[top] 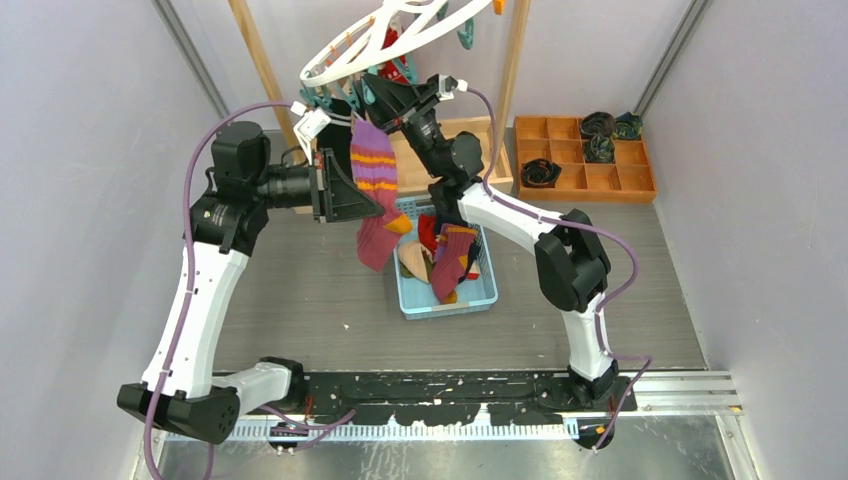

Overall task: Remove the socks clipped to the hanger
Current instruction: Remove the sock from the hanger, then place the sock in the bin.

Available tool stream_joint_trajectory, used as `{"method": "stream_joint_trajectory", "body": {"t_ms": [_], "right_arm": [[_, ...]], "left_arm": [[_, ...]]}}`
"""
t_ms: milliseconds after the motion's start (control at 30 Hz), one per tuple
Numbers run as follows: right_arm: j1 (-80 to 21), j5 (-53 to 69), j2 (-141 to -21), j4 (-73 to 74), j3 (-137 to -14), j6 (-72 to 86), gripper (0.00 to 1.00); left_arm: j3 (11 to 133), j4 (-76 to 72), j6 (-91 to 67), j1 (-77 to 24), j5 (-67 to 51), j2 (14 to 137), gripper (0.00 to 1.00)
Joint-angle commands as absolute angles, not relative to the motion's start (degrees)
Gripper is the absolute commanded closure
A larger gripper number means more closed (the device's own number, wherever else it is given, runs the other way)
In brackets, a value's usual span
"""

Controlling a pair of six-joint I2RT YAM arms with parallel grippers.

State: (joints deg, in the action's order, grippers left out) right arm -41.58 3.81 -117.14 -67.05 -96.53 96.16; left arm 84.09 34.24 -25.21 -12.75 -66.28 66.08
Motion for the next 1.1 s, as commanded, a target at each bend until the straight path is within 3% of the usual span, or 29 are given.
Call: {"method": "stream_joint_trajectory", "body": {"t_ms": [0, 167, 300, 367, 433, 467, 567, 733, 1000, 1067], "right_arm": [[-41.38, 1.55, -117.47, -68.56, -100.58, 96.61, 0.68], [-41.21, 1.23, -116.73, -68.07, -99.28, 96.04, 0.99], [-40.94, 1.75, -115.44, -67.47, -97.31, 95.11, 0.99], [-40.75, 3.13, -114.14, -66.53, -95.69, 94.36, 0.91], [-40.25, 5.07, -112.21, -65.80, -92.66, 93.13, 0.50], [-40.06, 6.04, -110.74, -65.31, -90.42, 92.08, 0.41], [-39.45, 9.19, -104.91, -64.38, -82.53, 87.89, 0.24], [-38.96, 14.13, -96.70, -66.19, -69.56, 81.87, 0.12], [-40.51, 18.42, -79.97, -68.98, -50.06, 63.71, 0.10], [-42.56, 18.54, -75.14, -62.75, -47.79, 54.64, 0.09]], "left_arm": [[84.95, 35.43, -25.27, -13.27, -69.57, 63.77, 1.00], [84.86, 37.46, -23.44, -13.27, -69.46, 63.35, 1.00], [84.82, 39.85, -21.35, -13.29, -69.21, 62.88, 1.00], [84.98, 41.08, -20.02, -13.27, -69.04, 62.56, 1.00], [85.30, 42.75, -18.44, -13.27, -68.62, 62.27, 1.00], [85.34, 43.51, -17.64, -13.27, -68.30, 62.11, 1.00], [85.34, 45.10, -15.88, -13.27, -67.38, 61.92, 1.00], [84.98, 45.63, -15.10, -13.27, -65.86, 61.79, 1.00], [84.78, 46.18, -14.66, -13.27, -61.32, 61.78, 1.00], [84.53, 46.03, -15.11, -13.27, -60.18, 61.83, 1.00]]}}
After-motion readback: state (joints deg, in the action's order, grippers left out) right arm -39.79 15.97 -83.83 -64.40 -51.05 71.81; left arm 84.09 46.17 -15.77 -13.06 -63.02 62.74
